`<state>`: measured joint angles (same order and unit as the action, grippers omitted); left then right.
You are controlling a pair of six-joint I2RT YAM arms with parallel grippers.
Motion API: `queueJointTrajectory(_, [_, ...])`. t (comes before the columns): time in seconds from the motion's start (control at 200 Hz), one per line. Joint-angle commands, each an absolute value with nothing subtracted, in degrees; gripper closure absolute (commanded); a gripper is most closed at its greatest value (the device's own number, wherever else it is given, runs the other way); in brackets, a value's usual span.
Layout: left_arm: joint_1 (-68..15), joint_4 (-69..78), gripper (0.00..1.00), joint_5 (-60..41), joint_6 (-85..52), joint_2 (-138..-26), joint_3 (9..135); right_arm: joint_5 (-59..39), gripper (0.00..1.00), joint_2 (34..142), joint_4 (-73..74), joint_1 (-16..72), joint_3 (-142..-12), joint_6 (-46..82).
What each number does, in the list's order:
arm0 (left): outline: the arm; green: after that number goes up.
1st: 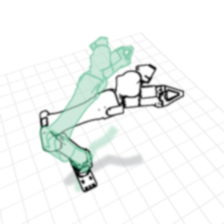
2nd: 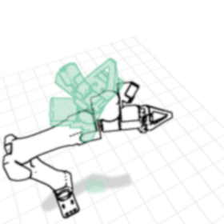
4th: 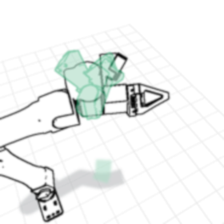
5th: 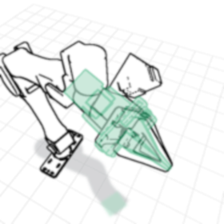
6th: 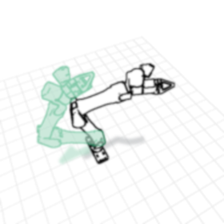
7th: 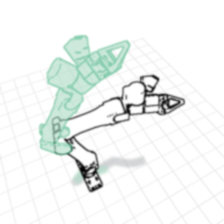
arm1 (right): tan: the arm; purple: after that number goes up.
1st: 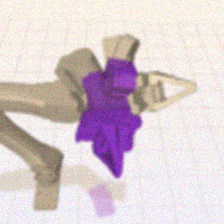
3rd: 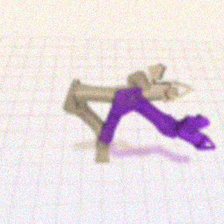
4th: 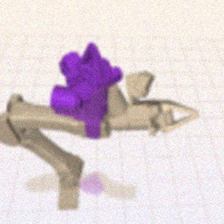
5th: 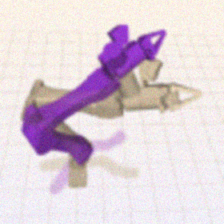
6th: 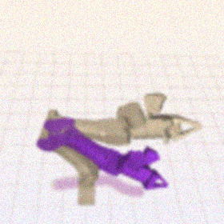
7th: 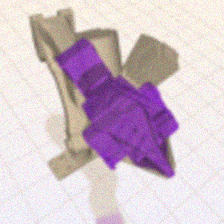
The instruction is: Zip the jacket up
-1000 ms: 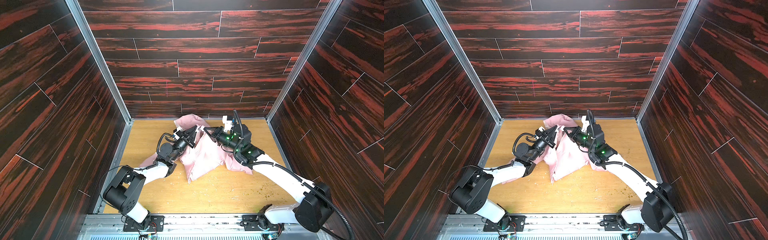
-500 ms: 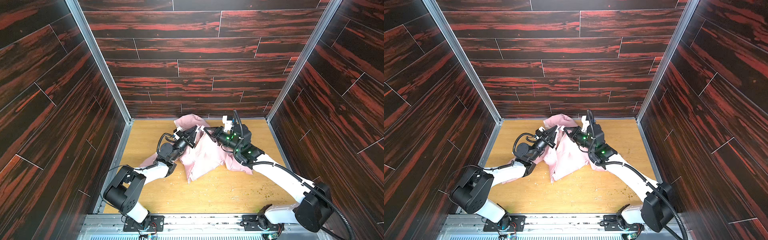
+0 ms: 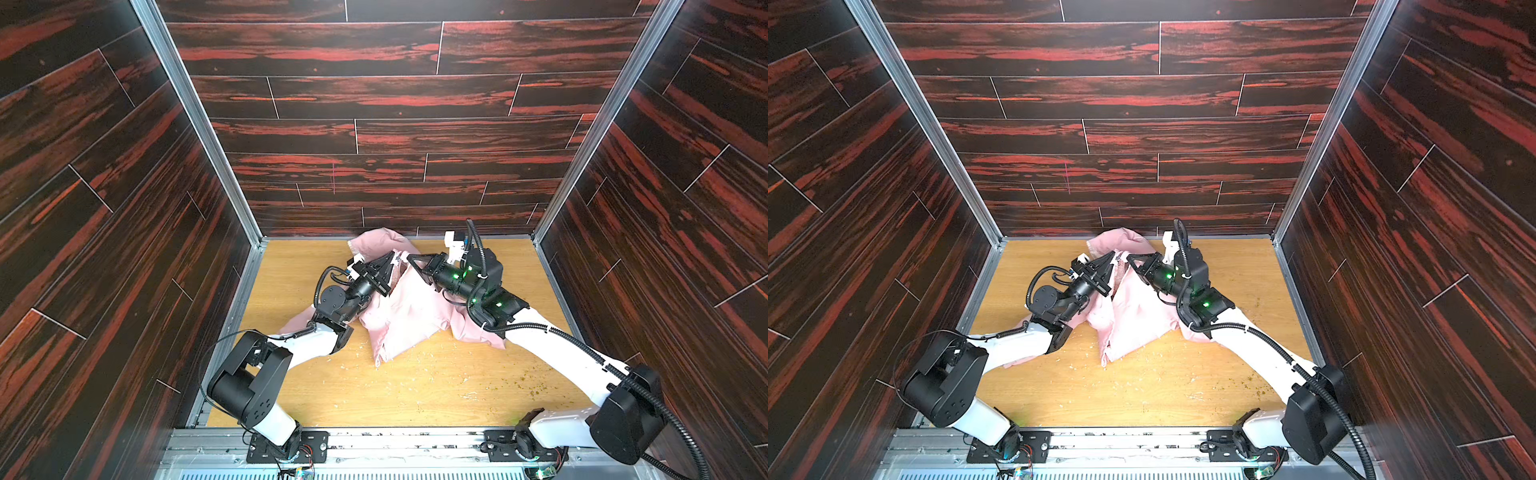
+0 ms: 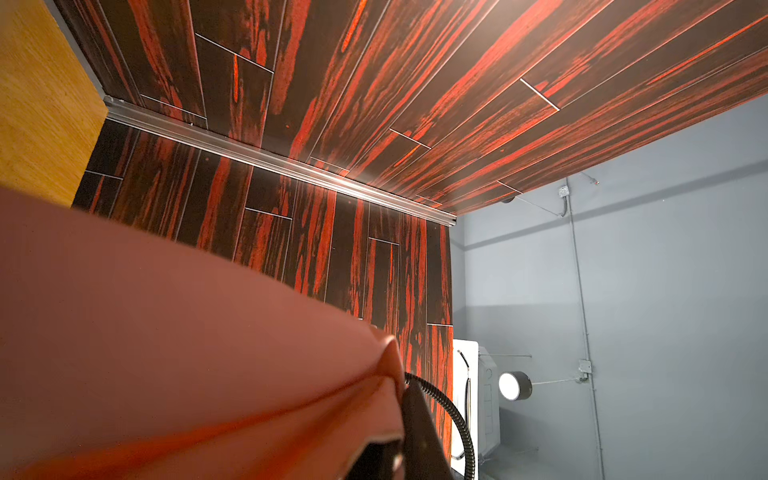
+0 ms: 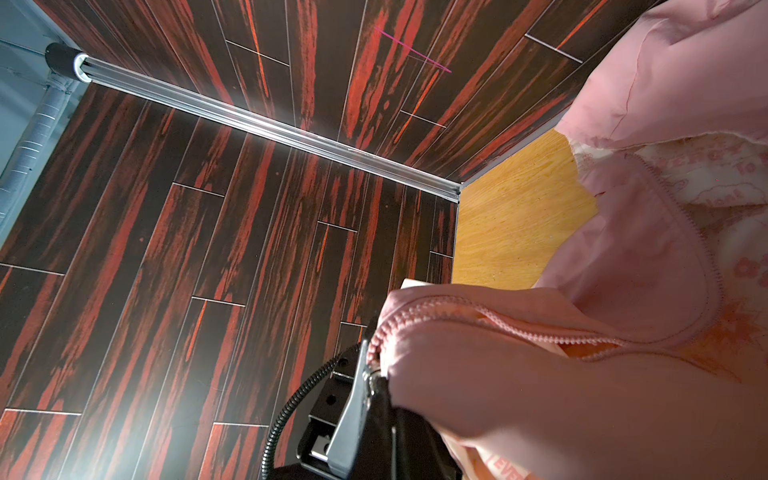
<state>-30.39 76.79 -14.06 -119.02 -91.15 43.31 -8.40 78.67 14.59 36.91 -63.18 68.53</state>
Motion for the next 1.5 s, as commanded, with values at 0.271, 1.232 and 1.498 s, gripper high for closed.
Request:
queueJointTrajectory(0.271, [-30.7,80.8,1.0,-15.1,-123.9,-91.3,44.3,-9.4,1.0,80.0,17.2,37.5,-65.5,69.0])
queueJointTrajectory(1.232, [-30.7,80.8,1.0,-14.3,-123.7,-90.0,43.4,-6.9,1.0,76.3,14.7,36.7,-63.6,69.6])
queueJointTrajectory(1.498, [-30.7,80.8,1.0,-14.7,-123.6,-89.7,43.7,-7.2,1.0,77.3,14.9,37.2,-64.0,69.5])
